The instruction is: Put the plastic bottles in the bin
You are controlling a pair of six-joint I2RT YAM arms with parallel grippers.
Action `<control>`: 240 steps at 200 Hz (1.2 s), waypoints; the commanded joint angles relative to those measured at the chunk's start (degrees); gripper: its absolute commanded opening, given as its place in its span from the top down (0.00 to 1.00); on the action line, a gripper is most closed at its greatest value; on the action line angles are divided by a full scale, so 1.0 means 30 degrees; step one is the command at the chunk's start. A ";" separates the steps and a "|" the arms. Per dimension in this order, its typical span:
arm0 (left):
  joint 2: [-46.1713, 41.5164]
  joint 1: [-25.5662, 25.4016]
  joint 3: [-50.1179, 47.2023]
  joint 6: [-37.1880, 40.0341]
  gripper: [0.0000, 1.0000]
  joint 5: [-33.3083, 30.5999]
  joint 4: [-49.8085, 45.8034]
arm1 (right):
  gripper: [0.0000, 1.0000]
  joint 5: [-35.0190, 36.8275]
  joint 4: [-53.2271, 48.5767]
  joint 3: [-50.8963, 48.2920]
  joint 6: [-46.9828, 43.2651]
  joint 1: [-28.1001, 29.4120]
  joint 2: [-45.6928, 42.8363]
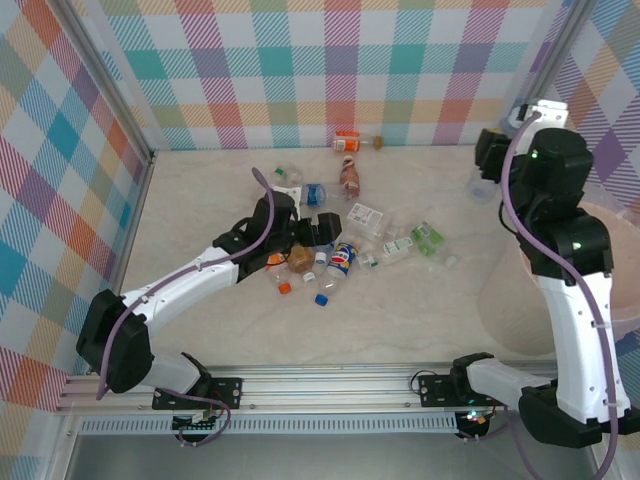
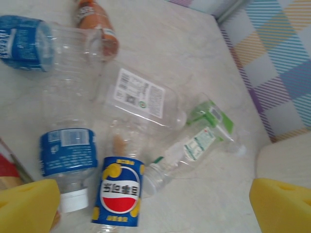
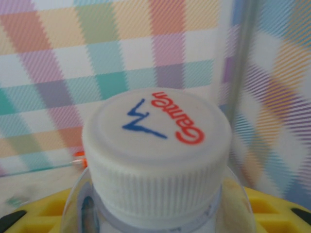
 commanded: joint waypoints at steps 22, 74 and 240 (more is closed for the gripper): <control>-0.0292 0.0127 -0.0055 0.0343 0.00 -0.1919 -0.0937 | 0.59 0.7440 -0.2837 0.2110 -0.4139 -0.0355 0.0079; 0.0386 0.0106 0.0372 -0.0067 0.00 -0.1440 -0.0950 | 0.59 0.7666 -0.4692 0.0592 -0.2278 -0.3487 -0.0253; 0.0856 0.0104 0.0613 0.0020 0.00 -0.2218 -0.1830 | 0.59 0.1293 0.1710 -0.7914 0.0519 -0.8578 -0.0350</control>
